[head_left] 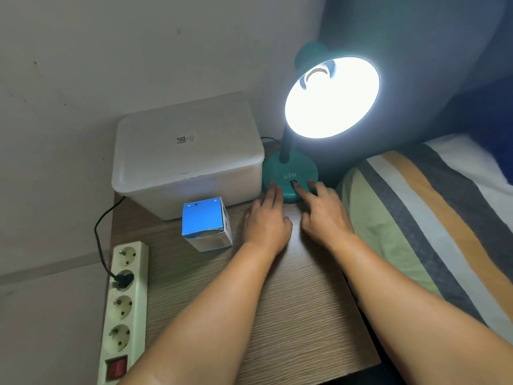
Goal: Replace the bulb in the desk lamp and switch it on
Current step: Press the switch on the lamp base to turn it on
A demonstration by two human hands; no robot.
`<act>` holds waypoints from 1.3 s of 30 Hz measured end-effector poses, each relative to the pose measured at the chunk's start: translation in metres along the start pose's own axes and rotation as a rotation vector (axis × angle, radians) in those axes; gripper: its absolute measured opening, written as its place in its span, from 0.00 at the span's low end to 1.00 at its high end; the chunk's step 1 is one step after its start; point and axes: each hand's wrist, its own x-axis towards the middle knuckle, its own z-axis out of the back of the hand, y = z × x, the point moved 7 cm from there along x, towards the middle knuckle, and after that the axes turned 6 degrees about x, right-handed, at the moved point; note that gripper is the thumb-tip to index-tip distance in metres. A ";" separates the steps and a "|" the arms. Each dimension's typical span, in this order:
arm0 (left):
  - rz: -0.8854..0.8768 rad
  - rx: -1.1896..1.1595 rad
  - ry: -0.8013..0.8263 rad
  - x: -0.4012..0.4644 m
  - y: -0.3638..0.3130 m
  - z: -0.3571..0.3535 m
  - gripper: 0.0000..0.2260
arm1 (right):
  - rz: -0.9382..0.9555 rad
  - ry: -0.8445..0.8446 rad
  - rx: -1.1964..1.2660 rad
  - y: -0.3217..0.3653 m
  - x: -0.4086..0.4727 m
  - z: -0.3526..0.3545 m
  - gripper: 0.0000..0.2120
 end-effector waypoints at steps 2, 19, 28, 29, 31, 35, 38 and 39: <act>-0.003 0.004 -0.005 0.000 0.000 0.001 0.32 | -0.004 0.004 -0.007 -0.001 0.000 -0.001 0.35; 0.003 -0.011 0.000 -0.003 0.000 0.004 0.32 | -0.007 0.001 -0.066 0.001 0.001 -0.001 0.31; -0.003 -0.009 -0.005 -0.002 0.001 0.002 0.31 | -0.009 -0.027 -0.071 0.001 0.002 -0.001 0.26; -0.003 -0.009 -0.009 -0.002 0.002 0.002 0.31 | -0.009 -0.038 -0.070 0.002 0.002 0.000 0.25; -0.002 -0.013 -0.017 -0.001 0.002 0.002 0.30 | -0.011 -0.048 -0.072 0.003 0.003 0.001 0.23; -0.006 -0.017 -0.023 0.000 0.003 0.002 0.30 | -0.017 -0.042 -0.071 0.004 0.006 0.001 0.22; -0.007 -0.008 -0.021 0.000 0.003 0.000 0.30 | -0.029 -0.046 -0.072 0.004 0.006 0.002 0.22; -0.007 -0.009 -0.020 0.001 0.003 -0.001 0.30 | -0.034 -0.047 -0.074 0.004 0.007 0.004 0.22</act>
